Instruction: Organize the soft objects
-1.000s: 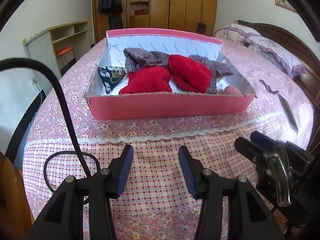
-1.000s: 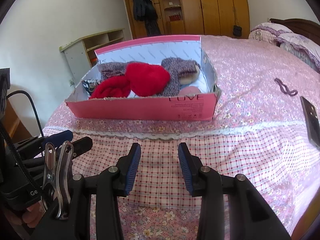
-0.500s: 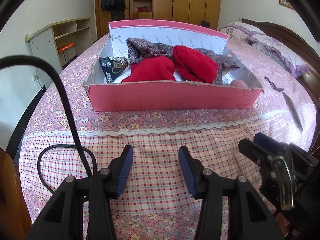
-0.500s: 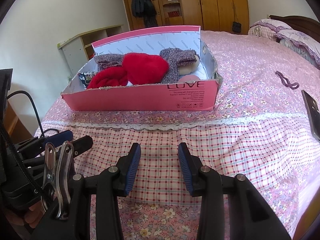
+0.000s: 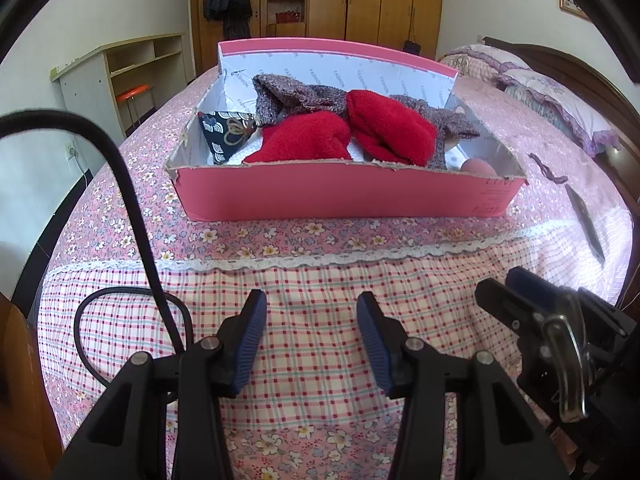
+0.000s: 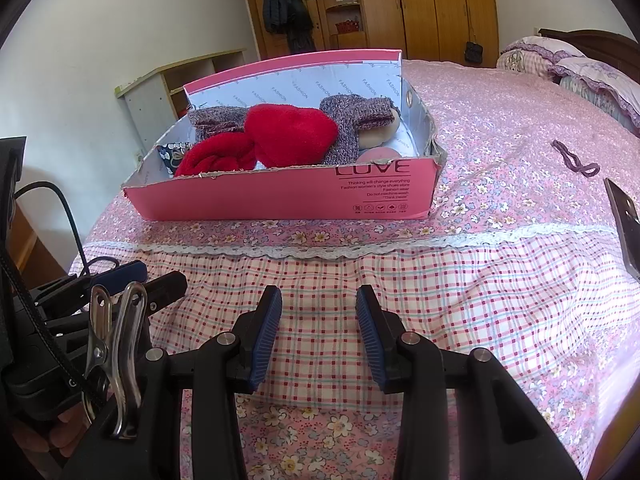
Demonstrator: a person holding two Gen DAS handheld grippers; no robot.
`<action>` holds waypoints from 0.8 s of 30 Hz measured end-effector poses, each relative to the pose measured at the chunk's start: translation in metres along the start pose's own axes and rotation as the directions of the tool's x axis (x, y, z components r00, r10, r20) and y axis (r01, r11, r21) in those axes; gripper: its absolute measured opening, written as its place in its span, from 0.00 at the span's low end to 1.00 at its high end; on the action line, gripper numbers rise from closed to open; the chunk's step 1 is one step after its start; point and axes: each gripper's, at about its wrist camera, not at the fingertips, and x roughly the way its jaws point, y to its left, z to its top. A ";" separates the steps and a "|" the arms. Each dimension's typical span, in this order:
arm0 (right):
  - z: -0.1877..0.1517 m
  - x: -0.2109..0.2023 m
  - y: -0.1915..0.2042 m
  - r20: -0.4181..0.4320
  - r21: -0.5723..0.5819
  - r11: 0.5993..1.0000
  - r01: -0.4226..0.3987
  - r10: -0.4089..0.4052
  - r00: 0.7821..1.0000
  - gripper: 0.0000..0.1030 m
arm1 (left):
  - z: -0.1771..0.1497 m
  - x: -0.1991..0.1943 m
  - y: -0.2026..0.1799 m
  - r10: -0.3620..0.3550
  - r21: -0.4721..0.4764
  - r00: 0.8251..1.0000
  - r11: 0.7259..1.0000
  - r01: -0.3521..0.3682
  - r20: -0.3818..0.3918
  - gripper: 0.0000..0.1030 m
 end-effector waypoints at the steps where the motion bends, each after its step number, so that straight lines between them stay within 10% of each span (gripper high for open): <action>1: 0.000 0.000 0.000 0.000 0.000 1.000 0.000 0.000 1.000 0.39 | 0.000 0.000 0.000 -0.001 0.000 1.000 1.000 0.001 -0.001 0.48; 24: 0.000 0.000 0.000 -0.001 0.002 1.000 -0.001 0.001 1.000 0.39 | -0.001 0.003 -0.004 0.004 0.007 1.000 1.000 -0.004 -0.010 0.48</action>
